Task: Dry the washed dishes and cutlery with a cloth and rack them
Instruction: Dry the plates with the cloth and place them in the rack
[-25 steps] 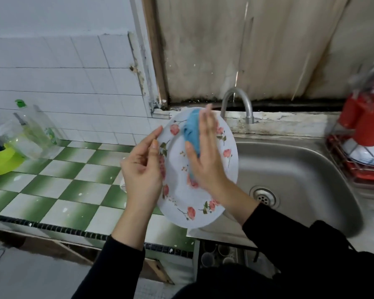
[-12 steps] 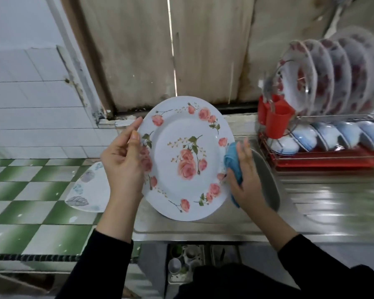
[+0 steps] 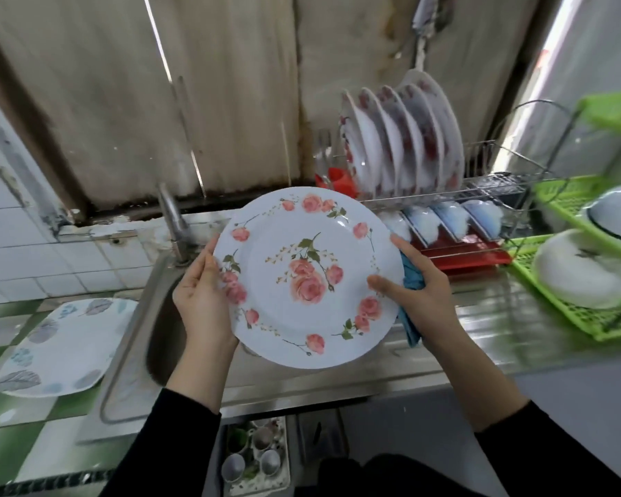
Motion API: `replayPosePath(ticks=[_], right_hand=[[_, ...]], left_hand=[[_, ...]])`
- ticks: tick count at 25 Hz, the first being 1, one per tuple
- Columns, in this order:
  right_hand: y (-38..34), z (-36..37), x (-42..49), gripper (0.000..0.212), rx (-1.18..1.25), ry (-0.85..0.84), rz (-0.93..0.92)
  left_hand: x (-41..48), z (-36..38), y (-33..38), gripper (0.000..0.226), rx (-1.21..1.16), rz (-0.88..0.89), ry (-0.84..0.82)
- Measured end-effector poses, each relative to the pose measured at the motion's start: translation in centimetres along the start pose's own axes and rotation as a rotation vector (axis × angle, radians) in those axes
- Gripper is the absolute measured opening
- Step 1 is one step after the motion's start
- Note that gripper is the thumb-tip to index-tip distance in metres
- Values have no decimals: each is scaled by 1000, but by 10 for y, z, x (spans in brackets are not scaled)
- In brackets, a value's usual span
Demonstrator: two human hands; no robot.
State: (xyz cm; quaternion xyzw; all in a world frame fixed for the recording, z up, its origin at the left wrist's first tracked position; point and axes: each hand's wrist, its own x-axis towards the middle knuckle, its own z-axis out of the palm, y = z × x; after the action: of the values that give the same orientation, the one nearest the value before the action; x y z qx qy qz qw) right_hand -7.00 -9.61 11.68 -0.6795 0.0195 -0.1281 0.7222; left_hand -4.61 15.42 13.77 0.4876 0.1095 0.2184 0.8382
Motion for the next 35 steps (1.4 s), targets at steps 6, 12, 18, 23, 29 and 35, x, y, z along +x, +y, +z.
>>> replayPosePath(ticks=[6,12,18,23,29,35], right_hand=[[-35,-88,-2,61,43,106,88],[-76,-130,0,68,-494,249,-212],[-103,-123,5,70,-798,394,-316],[-144,-114,28,70,-940,486,-496],[-184,-119,76,69,-995,553,-632],[-170,-121,128,67,-961,541,-691]], left_hand=[[-36,73,-53,23,162,-105,-142],[-52,146,-100,35,680,56,-612],[-37,226,-69,35,891,729,-957],[-1,293,-50,49,1115,1204,-970],[36,335,-55,46,1362,1360,-836],[56,331,-67,40,1254,1410,-743]])
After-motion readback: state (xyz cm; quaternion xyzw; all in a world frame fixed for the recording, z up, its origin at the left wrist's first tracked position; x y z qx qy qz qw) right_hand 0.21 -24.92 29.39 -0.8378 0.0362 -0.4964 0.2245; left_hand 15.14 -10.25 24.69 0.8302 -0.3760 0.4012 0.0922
